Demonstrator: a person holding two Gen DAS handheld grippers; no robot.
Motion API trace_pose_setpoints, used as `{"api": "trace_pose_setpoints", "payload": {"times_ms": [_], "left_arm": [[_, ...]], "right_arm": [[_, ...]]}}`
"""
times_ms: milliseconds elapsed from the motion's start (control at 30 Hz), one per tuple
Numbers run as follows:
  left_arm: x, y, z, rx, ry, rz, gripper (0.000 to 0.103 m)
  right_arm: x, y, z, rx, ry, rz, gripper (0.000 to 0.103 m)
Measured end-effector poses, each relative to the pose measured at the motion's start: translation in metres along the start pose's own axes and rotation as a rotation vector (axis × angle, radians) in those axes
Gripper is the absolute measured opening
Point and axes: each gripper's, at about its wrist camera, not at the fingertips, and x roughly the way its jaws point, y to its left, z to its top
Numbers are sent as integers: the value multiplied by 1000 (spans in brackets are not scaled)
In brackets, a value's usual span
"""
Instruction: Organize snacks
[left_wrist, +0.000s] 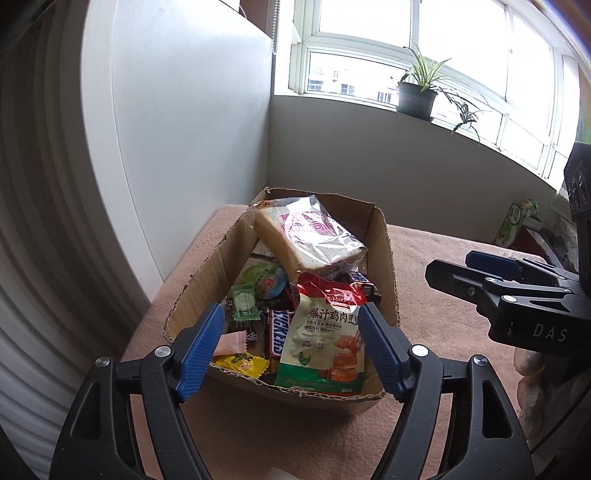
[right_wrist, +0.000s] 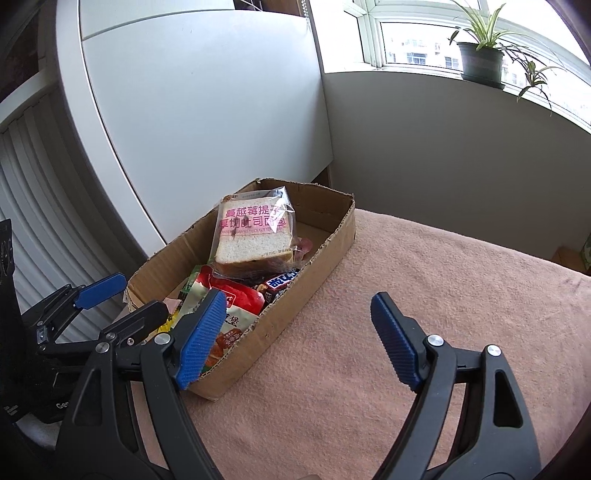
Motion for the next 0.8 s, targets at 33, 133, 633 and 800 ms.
{"api": "trace_pose_setpoints", "payload": {"times_ms": [33, 133, 633, 800], "left_arm": [[0, -2, 0, 3, 0, 2, 75], [0, -6, -1, 13, -2, 14, 75], [-17, -9, -1, -8, -85, 51, 82], [-17, -11, -2, -3, -82, 47, 82]], "right_arm": [[-2, -1, 0, 3, -13, -3, 99], [-8, -4, -1, 1, -43, -22, 99], [-12, -7, -6, -11, -75, -59, 100], [-11, -8, -6, -2, -68, -57, 100]]}}
